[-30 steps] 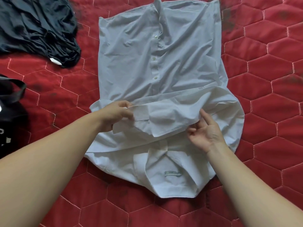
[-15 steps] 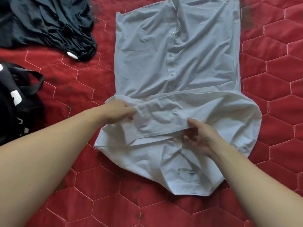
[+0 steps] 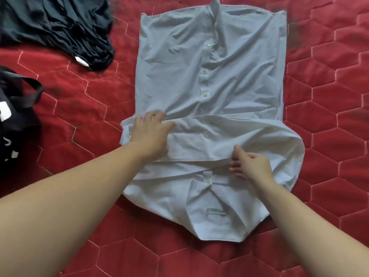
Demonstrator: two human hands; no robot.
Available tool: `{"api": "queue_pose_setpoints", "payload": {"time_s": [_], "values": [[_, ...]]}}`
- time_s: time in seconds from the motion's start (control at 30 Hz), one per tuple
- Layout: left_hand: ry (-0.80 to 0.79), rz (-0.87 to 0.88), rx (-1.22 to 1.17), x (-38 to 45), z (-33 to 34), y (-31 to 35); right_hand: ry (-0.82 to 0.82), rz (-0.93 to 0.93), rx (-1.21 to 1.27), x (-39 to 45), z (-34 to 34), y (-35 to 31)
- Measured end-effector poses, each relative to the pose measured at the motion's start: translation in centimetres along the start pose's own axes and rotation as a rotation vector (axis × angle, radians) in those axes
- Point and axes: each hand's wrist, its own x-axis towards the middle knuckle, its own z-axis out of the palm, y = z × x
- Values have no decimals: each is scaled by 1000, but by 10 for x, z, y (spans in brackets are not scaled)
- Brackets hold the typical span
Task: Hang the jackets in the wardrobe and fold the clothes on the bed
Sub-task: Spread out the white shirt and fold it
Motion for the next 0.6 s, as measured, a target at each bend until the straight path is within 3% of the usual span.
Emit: {"api": "queue_pose_setpoints", "payload": {"time_s": [0.13, 0.2, 0.33, 0.5, 0.6], "values": [[12, 229, -176, 19, -13, 84, 355, -496, -315, 25, -53, -25], [56, 301, -245, 28, -17, 124, 392, -688, -550, 41, -72, -37], [89, 310, -238, 43, -12, 192, 197, -641, -960, 80, -107, -48], [176, 296, -6, 53, 11, 218, 12, -693, -859, 101, -126, -69], [246, 260, 7, 64, 15, 223, -115, -602, -783, 112, -132, -84]]}}
